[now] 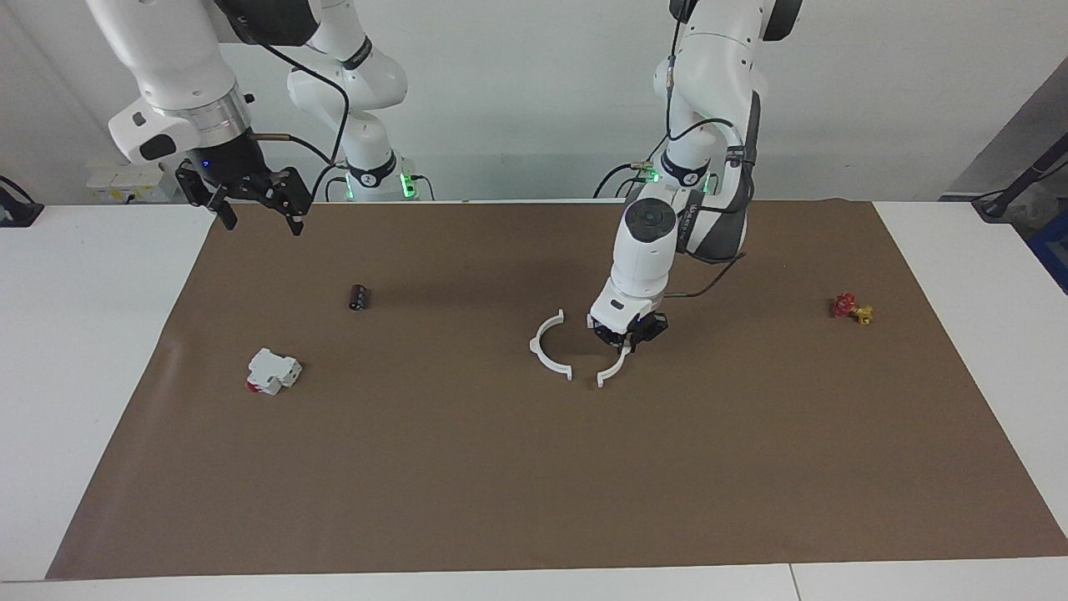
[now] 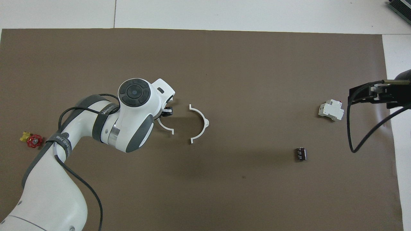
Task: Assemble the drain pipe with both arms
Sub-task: 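Press the held clamp half against the placed half with the left gripper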
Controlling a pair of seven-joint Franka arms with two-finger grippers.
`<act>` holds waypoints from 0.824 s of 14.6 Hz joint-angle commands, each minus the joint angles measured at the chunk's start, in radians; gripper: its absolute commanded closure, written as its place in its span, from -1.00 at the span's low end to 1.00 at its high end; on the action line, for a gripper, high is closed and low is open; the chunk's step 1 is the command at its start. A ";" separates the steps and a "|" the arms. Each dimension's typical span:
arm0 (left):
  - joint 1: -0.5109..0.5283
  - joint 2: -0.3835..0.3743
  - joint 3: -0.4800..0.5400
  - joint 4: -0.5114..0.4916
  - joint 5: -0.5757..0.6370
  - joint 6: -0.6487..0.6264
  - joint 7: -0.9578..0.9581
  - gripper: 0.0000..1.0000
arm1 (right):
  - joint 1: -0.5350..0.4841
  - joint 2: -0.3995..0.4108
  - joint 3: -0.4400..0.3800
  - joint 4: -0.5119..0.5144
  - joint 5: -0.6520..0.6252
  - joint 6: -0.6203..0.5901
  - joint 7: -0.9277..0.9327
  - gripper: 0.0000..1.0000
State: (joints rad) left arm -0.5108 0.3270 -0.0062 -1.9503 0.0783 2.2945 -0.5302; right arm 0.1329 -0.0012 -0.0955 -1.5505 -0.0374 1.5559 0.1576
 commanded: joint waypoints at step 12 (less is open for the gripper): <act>-0.054 -0.026 0.009 -0.067 0.029 0.076 -0.045 1.00 | -0.013 -0.013 0.007 -0.017 0.022 0.001 -0.013 -1.00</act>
State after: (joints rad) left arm -0.5466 0.3259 -0.0086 -1.9803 0.0785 2.3434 -0.5427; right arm 0.1308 -0.0012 -0.0956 -1.5515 -0.0374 1.5559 0.1576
